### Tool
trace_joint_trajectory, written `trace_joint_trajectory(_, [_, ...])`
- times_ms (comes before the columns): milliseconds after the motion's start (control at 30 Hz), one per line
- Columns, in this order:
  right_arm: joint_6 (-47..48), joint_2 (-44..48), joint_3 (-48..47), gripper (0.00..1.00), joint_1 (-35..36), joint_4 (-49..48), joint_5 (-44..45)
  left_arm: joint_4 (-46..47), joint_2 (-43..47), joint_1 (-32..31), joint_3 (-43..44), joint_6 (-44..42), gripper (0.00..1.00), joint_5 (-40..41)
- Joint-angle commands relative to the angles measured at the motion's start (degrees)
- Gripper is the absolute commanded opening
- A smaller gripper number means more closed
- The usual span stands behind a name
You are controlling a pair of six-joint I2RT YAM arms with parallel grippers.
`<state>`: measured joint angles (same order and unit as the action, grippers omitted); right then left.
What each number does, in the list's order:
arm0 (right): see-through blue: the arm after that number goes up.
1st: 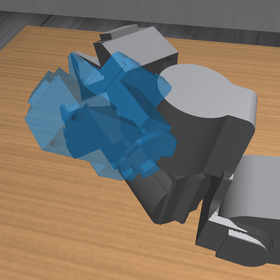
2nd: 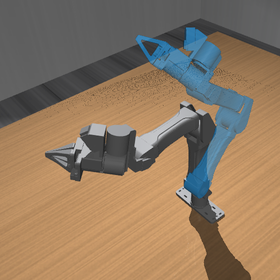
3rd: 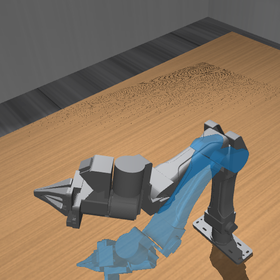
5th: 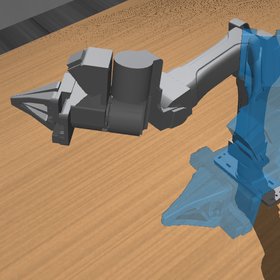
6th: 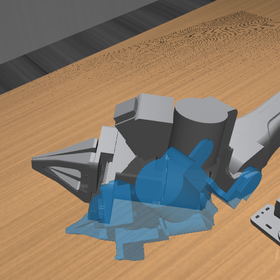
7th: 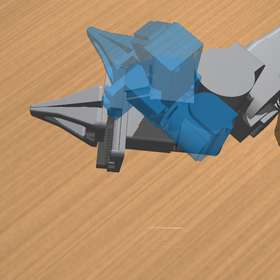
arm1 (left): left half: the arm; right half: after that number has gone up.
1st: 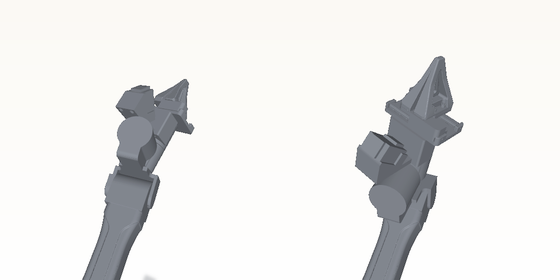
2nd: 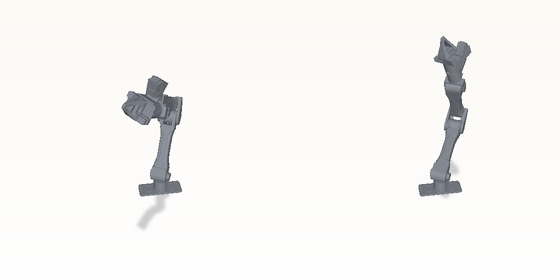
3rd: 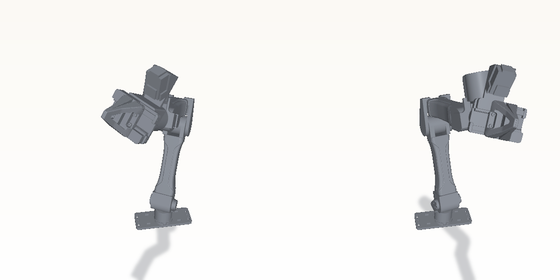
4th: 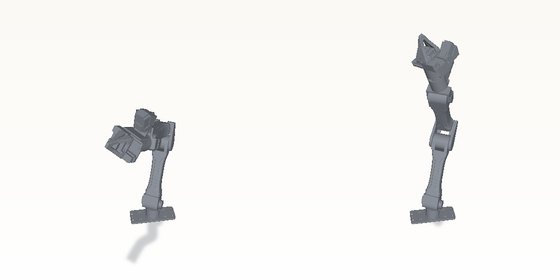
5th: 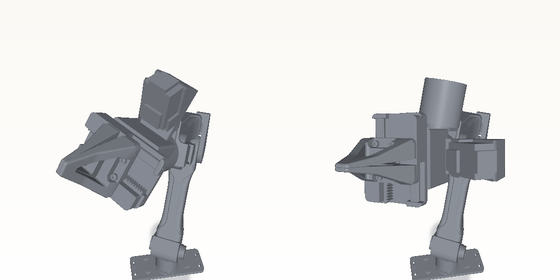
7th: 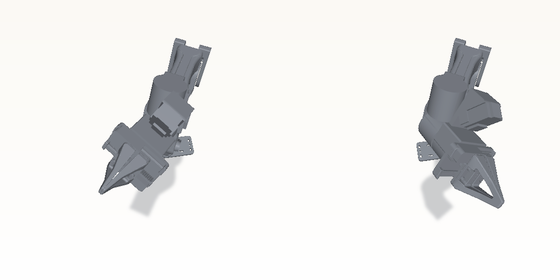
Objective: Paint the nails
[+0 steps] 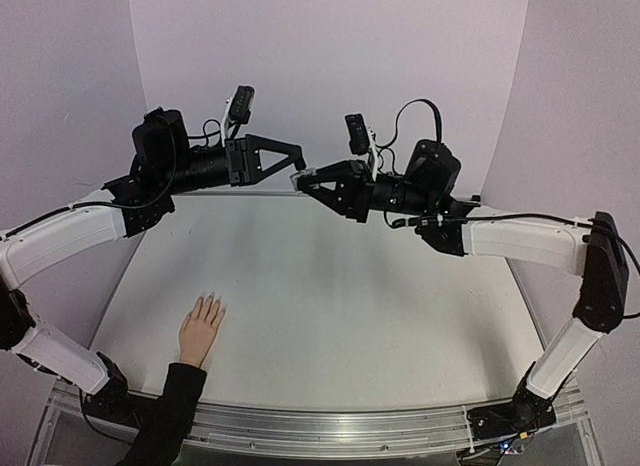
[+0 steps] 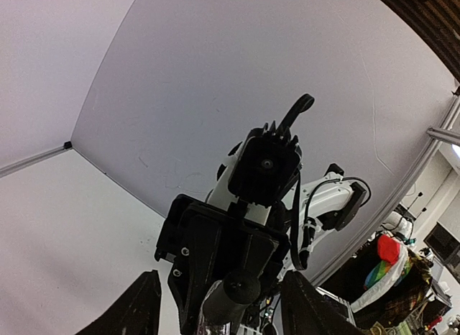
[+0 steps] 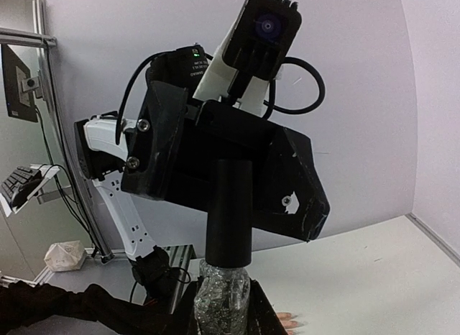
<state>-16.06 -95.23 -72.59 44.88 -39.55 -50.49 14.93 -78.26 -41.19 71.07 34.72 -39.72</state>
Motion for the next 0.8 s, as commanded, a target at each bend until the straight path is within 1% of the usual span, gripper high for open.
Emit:
trace_joint_trajectory(0, [-3.7, -1.3, -3.1, 0.0, -0.5, -4.8, -2.5, 3.0, 1.0, 0.2, 0.7, 0.2, 0.52, -2.6])
trace_joint_trajectory(67, [-3.7, -1.6, -3.3, 0.0, -0.6, -4.8, -2.1, 2.7, 0.8, 0.2, 1.0, 0.2, 0.45, -2.8])
trace_joint_trajectory(133, [-4.0, -2.1, -4.0, 0.0, -0.6, -4.8, -1.9, 2.4, 0.5, 0.2, 1.2, 0.2, 0.41, -2.9])
trace_joint_trajectory(233, [-4.1, -2.8, -4.5, 0.0, -0.6, -4.8, -0.2, 1.7, 0.0, 0.2, 2.0, -0.3, 0.26, -2.9])
trace_joint_trajectory(300, [-3.3, -2.6, -3.8, 0.0, -0.6, -4.7, 4.2, 0.0, -0.4, 0.2, 2.9, -1.1, 0.13, -2.1])
trace_joint_trajectory(333, [-2.9, -2.3, -3.1, 0.0, -0.5, -4.5, 7.9, -1.6, -0.6, 0.2, 3.6, -1.9, 0.06, -1.0])
trace_joint_trajectory(367, [-1.9, -1.8, -2.4, 0.0, -0.3, -3.7, 13.5, -3.1, -0.6, 0.2, 4.2, -2.9, 0.02, 0.7])
trace_joint_trajectory(400, [0.0, -1.1, -1.5, 0.0, 0.4, -1.9, 21.3, -4.7, -0.6, 0.1, 4.6, -4.0, 0.0, 3.0])
trace_joint_trajectory(433, [2.6, -0.1, -0.9, 0.0, 1.9, 1.0, 32.4, -6.3, -0.5, -0.1, 4.9, -4.9, 0.0, 6.5])
trace_joint_trajectory(500, [13.7, 0.5, -1.4, 0.0, 8.3, 5.8, 57.5, -12.2, -0.3, -2.5, 6.6, -8.1, 0.0, 17.1])
trace_joint_trajectory(533, [19.2, -1.0, -3.4, 0.0, 10.6, 5.9, 71.4, -15.2, -0.7, -4.8, 7.9, -10.1, 0.0, 26.8])
trace_joint_trajectory(567, [24.3, -3.1, -5.2, 0.0, 12.7, 5.5, 80.2, -18.5, -1.6, -6.0, 9.6, -10.8, 0.0, 33.3])
trace_joint_trajectory(600, [28.5, -4.9, -7.4, 0.0, 14.3, 5.0, 85.7, -21.0, -2.8, -6.7, 11.0, -10.5, 0.0, 39.1])
trace_joint_trajectory(633, [30.4, -6.5, -8.6, 0.0, 15.0, 4.4, 87.9, -22.6, -3.7, -6.8, 12.1, -9.9, 0.0, 42.0])
trace_joint_trajectory(667, [31.0, -7.3, -9.0, 0.0, 15.3, 4.0, 88.0, -23.3, -4.4, -6.8, 12.7, -9.5, 0.0, 43.1])
trace_joint_trajectory(767, [30.0, -6.3, -7.2, 0.0, 15.3, 3.8, 80.7, -21.9, -5.1, -6.8, 12.6, -9.6, 0.0, 39.2])
